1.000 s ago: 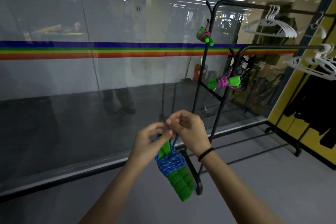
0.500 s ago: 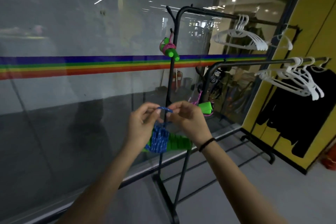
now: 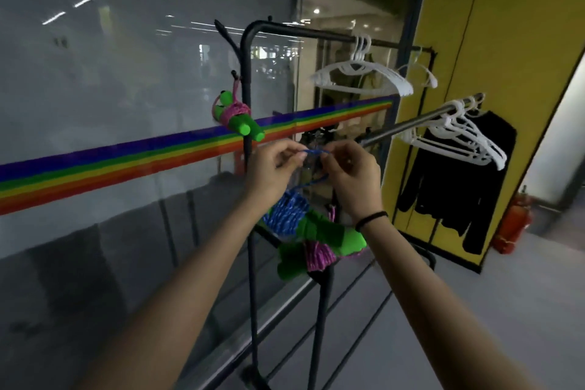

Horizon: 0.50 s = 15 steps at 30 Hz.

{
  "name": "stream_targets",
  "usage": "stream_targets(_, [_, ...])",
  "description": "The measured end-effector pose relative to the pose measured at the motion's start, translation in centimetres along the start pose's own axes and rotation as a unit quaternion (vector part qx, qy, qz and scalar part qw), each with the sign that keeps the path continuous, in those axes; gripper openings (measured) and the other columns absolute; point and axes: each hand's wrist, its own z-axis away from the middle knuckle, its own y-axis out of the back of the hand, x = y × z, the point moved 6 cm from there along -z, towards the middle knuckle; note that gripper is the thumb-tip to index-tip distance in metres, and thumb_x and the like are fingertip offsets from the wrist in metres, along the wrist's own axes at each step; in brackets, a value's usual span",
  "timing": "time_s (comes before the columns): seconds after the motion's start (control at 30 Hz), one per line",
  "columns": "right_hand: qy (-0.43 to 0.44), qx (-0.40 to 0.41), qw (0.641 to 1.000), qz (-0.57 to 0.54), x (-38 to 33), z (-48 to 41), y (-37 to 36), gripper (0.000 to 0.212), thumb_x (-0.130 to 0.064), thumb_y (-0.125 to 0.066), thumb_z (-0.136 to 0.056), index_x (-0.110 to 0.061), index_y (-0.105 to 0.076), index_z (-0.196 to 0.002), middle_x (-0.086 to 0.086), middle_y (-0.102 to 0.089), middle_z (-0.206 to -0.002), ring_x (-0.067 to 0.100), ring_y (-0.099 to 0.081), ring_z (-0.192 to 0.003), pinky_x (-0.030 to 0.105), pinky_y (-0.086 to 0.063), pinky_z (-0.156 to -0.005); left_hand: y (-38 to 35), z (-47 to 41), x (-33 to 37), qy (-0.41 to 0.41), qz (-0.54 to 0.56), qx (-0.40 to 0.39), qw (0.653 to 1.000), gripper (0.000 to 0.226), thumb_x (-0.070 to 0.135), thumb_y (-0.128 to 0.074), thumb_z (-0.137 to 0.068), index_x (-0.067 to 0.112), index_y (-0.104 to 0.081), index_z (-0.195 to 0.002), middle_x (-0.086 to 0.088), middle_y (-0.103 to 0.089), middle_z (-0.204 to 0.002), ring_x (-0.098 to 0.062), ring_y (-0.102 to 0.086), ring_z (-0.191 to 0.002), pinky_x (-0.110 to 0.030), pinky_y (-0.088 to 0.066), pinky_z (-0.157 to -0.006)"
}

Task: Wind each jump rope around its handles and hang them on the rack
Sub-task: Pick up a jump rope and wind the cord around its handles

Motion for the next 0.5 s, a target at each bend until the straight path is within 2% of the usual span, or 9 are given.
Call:
stream_targets(0.07, [0.006,0.031,0.999,0.043,0.4,-1.0,0.6,0.006,-0.011,-0.061,-0.083,-0.017,-0.061,-0.082,-0.014,-0.06,-0.066,0.0,-0.061,-0.059,0.013,-0.053,-0.056,-1.5,-2.0,-1.2,0.01,0.017,-0.047,0.999,0.008,0.009,-0.059,-0.087,0.01,-0.066,-0.092,0.006,-0.061,-0.074,0.007,-0.056,-0.06,-0.008,-0.041,-0.053])
stream_targets(0.13, [-0.004,0.047,0.995,0.091,1.9,-1.2,1.1,0.009,-0.012,-0.064,-0.081,-0.02,-0.06,-0.079,-0.015,-0.057,-0.065,-0.005,-0.058,-0.058,0.009,-0.046,-0.055,-3.1,-3.1,-2.6,0.02,0.025,-0.092,0.995,0.01,0.007,-0.06,-0.086,0.007,-0.067,-0.093,0.007,-0.061,-0.073,0.01,-0.055,-0.055,-0.008,-0.041,-0.051])
stream_targets(0.17, [-0.019,0.049,0.993,0.103,3.0,-1.0,1.4,0.009,-0.014,-0.065,-0.081,-0.021,-0.06,-0.079,-0.015,-0.057,-0.065,-0.005,-0.058,-0.059,0.011,-0.047,-0.056,-3.9,-3.1,-3.3,0.028,0.028,-0.115,0.993,0.012,0.004,-0.06,-0.085,0.004,-0.067,-0.094,0.007,-0.061,-0.074,0.01,-0.056,-0.054,-0.009,-0.042,-0.052])
stream_targets(0.27, [-0.076,0.038,0.992,0.094,7.1,1.0,1.8,0.01,-0.014,-0.068,-0.079,-0.019,-0.059,-0.077,-0.009,-0.062,-0.07,0.003,-0.064,-0.064,0.03,-0.058,-0.06,-5.8,-1.7,-6.0,0.074,0.052,-0.182,0.979,0.017,-0.002,-0.06,-0.084,-0.001,-0.065,-0.1,0.002,-0.062,-0.073,0.005,-0.056,-0.048,-0.015,-0.046,-0.051])
stream_targets(0.33, [-0.112,0.025,0.989,0.093,8.9,2.6,1.6,0.014,-0.016,-0.067,-0.081,-0.02,-0.055,-0.075,-0.001,-0.064,-0.072,0.01,-0.066,-0.065,0.033,-0.058,-0.06,-6.4,-0.8,-7.8,0.101,0.075,-0.203,0.971,0.014,-0.002,-0.059,-0.085,-0.001,-0.064,-0.097,0.0,-0.062,-0.068,0.003,-0.056,-0.047,-0.015,-0.047,-0.053])
stream_targets(0.4, [-0.135,0.014,0.987,0.087,9.8,3.6,1.5,0.013,-0.014,-0.065,-0.083,-0.019,-0.055,-0.076,0.007,-0.067,-0.075,0.019,-0.068,-0.066,0.037,-0.059,-0.062,-6.6,-0.3,-8.9,0.118,0.092,-0.203,0.968,0.01,0.0,-0.059,-0.085,0.007,-0.065,-0.086,0.005,-0.063,-0.062,0.003,-0.057,-0.05,-0.015,-0.049,-0.058])
stream_targets(0.5, [-0.135,-0.005,0.988,0.073,9.7,4.1,1.9,0.005,-0.012,-0.062,-0.084,-0.013,-0.059,-0.079,0.007,-0.069,-0.074,0.019,-0.069,-0.066,0.037,-0.059,-0.064,-6.5,0.3,-9.1,0.137,0.1,-0.169,0.971,0.023,-0.001,-0.06,-0.084,0.021,-0.063,-0.077,0.009,-0.064,-0.065,0.007,-0.06,-0.055,-0.008,-0.048,-0.06])
